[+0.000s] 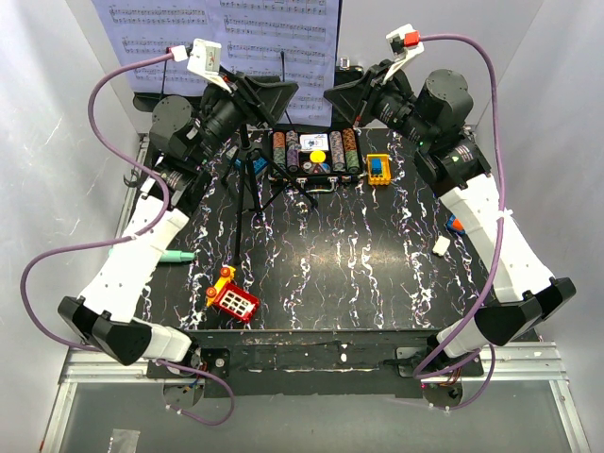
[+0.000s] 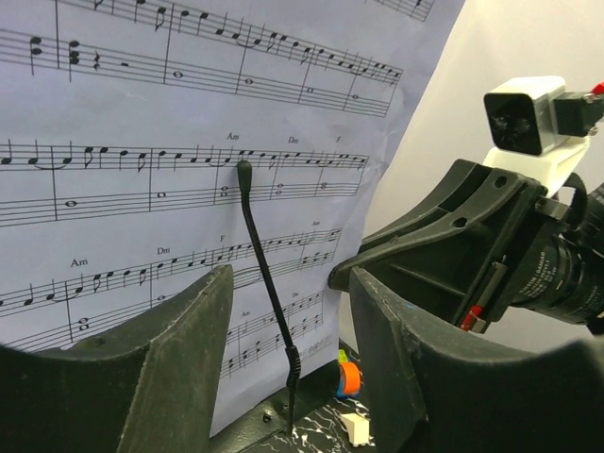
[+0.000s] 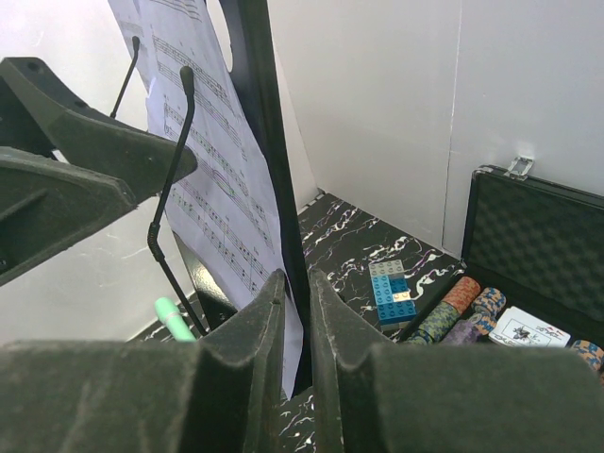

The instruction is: Pack up the instrument practice props

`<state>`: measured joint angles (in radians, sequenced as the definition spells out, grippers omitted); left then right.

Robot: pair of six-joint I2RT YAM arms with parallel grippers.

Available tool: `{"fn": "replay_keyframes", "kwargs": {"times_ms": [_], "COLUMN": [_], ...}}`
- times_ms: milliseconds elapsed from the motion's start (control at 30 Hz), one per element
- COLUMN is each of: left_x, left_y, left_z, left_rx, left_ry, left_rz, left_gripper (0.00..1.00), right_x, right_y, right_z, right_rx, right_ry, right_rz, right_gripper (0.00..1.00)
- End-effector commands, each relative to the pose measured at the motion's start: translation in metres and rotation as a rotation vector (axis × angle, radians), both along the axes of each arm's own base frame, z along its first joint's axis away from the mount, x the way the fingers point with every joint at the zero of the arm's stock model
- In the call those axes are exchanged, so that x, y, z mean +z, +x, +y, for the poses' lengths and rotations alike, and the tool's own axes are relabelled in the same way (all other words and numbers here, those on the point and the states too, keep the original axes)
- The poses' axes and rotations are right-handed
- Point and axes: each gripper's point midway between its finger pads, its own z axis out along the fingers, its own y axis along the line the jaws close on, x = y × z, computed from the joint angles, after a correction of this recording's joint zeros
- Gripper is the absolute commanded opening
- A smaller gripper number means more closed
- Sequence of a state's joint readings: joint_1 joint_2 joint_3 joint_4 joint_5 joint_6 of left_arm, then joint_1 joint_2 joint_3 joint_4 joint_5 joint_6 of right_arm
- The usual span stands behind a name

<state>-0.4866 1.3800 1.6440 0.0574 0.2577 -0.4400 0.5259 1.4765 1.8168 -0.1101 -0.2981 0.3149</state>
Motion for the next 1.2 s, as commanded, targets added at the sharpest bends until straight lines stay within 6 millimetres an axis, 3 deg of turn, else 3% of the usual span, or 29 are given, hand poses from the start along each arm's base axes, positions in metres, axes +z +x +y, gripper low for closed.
{"fn": "replay_keyframes", "kwargs": {"times_ms": [0, 167, 367, 500, 667, 1167], "left_x": [0.009, 0.01, 0.011, 0.016, 0.023, 0.018], "left_y": [0.003, 0.004, 0.002, -0.002, -0.007, -0.001], "left_z": [0.004, 0.0, -0.004, -0.003, 0.001, 0.011], "left_rx": [0.03, 0.015, -0.012, -0.014, -0.007, 0.063], "left_ry": [0.0, 0.0, 0.006, -0.004, -0.025, 0.0], "left_rz": [-0.026, -0.041, -0.054, -0.079, -0.119, -0.099], "left_gripper": [0.52, 0.32, 0.27, 0.12, 0.0, 0.0], "right_x": [0.022, 0.022, 0.02, 0.021, 0.023, 0.024], "right_y": [-0.011, -0.011, -0.009, -0.01, -0.012, -0.033], "right_z": [-0.004, -0.003, -0.002, -0.003, -0.005, -0.024], "right_rx": [0.005, 0.008, 0.011, 0.008, 0.002, -0.028], "right_ry": [0.033, 0.033, 0.033, 0.033, 0.036, 0.05], "right_rz": [-0.052, -0.055, -0.048, -0.047, -0.049, -0.063], "right_gripper": [0.01, 0.01, 0.01, 0.01, 0.01, 0.01]}}
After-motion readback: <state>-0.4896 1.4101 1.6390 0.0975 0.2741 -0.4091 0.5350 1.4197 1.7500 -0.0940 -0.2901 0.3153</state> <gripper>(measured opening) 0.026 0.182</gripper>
